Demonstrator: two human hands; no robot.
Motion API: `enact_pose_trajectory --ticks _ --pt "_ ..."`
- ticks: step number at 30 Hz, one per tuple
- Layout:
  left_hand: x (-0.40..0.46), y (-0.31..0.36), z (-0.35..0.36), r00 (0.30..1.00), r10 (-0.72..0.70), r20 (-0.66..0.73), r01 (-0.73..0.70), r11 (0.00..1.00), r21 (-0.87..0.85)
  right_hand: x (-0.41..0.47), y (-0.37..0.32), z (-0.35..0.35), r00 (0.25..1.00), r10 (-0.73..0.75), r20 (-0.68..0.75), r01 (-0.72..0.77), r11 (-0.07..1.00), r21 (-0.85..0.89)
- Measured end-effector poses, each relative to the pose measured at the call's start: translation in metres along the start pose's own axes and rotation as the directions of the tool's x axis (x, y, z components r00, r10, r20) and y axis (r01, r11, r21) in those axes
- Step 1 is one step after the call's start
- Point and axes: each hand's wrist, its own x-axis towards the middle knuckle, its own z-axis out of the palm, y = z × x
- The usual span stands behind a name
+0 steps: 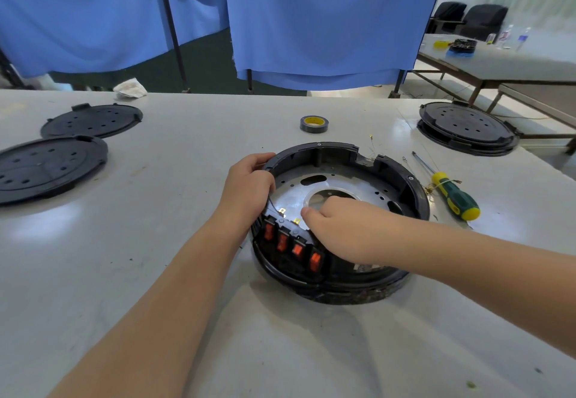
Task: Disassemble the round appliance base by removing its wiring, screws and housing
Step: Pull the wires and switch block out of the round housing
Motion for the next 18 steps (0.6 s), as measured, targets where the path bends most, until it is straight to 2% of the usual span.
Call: enact_pose_trajectory --ticks 3,7,18 --pt "0.0005 -0.0007 0.0 1.0 0.003 -0.001 -0.003 1.0 0.006 0.0022 -0.0011 -0.0024 0.994 0.083 0.067 -0.089 0.992 0.088" --pt "0.0009 -0.001 -0.0001 1.0 -0.001 -0.006 0.001 1.0 0.001 0.0015 0.0007 -0.0044 0.999 0.002 0.045 -0.001 1.0 -0.01" --pt "0.0014 -0.0008 0.0004 1.0 0.005 -0.01 -0.005 1.0 0.014 0.0024 0.0012 -0.0048 0.999 -0.014 0.052 0.015 1.0 -0.008"
